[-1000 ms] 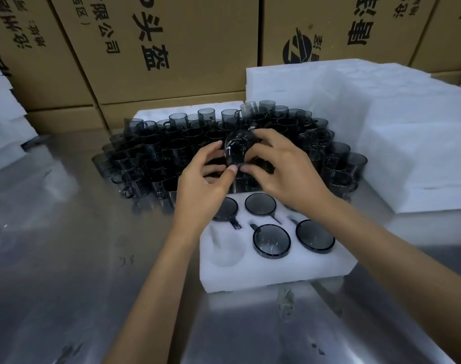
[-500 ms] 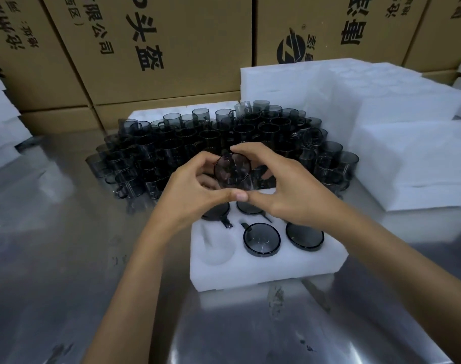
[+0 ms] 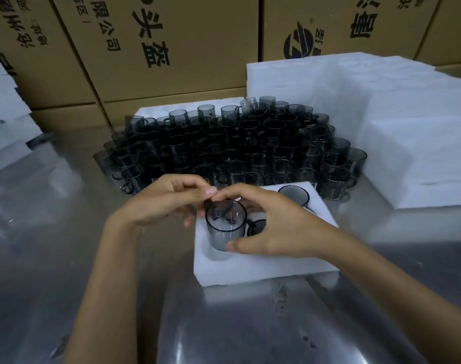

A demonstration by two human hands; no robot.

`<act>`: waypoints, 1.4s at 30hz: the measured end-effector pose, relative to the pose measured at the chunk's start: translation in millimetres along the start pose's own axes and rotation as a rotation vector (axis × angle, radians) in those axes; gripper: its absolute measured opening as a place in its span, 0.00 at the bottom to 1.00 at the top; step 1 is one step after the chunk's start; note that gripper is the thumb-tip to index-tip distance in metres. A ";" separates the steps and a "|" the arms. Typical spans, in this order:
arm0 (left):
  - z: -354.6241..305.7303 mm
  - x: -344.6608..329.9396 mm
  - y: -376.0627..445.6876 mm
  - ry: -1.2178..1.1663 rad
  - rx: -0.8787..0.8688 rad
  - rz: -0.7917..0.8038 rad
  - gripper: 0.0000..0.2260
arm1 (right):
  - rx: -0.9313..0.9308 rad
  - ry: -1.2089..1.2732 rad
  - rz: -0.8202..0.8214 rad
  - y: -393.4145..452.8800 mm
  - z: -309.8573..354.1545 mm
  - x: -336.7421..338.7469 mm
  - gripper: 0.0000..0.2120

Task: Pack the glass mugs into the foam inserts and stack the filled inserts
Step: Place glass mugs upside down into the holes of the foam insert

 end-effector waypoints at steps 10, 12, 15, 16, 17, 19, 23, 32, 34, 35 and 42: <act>12.1 5.0 -12.7 0.056 0.149 0.076 0.13 | 0.039 -0.171 0.081 1.6 -4.1 -15.7 0.29; 14.1 9.0 -13.5 0.086 0.182 0.036 0.16 | 0.045 -0.195 0.090 3.0 -5.5 -15.7 0.26; 18.2 10.1 -13.0 0.098 0.234 0.024 0.26 | 0.069 -0.263 0.048 4.3 -7.0 -11.1 0.19; 19.0 9.5 -12.4 0.102 0.248 0.023 0.28 | 0.073 -0.301 0.036 4.8 -7.7 -9.8 0.18; 20.1 8.8 -11.7 0.113 0.263 0.023 0.29 | 0.073 -0.331 0.038 5.2 -8.2 -9.8 0.17; 24.1 7.4 -11.0 0.153 0.306 0.025 0.32 | 0.075 -0.383 0.074 6.7 -9.4 -13.5 0.17; 32.2 8.3 -11.3 0.171 0.381 0.020 0.41 | 0.071 -0.435 0.088 9.3 -8.5 -16.8 0.19; 44.9 -2.6 -18.1 0.229 0.580 0.056 0.35 | -0.466 -0.671 -0.634 -52.6 -43.6 64.9 0.21; 44.6 -7.3 -19.0 0.259 0.595 0.085 0.31 | -0.661 -0.654 -0.572 -76.3 -69.7 69.6 0.21; 43.9 -9.1 -19.0 0.261 0.594 0.095 0.27 | -0.725 -0.594 -0.514 -83.9 -81.5 68.1 0.22; 32.7 -5.8 -12.2 0.287 0.452 0.043 0.28 | -0.738 -0.272 -0.467 -83.8 -99.4 68.2 0.17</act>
Point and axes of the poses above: each hand's wrist, its own y-axis towards the middle knuckle, its own x-axis out of the back of the hand, z = x × y, the point moved 8 cm from there along y, towards the middle knuckle, and after that the axes turned 8 degrees about -y, right-handed, at the moved point
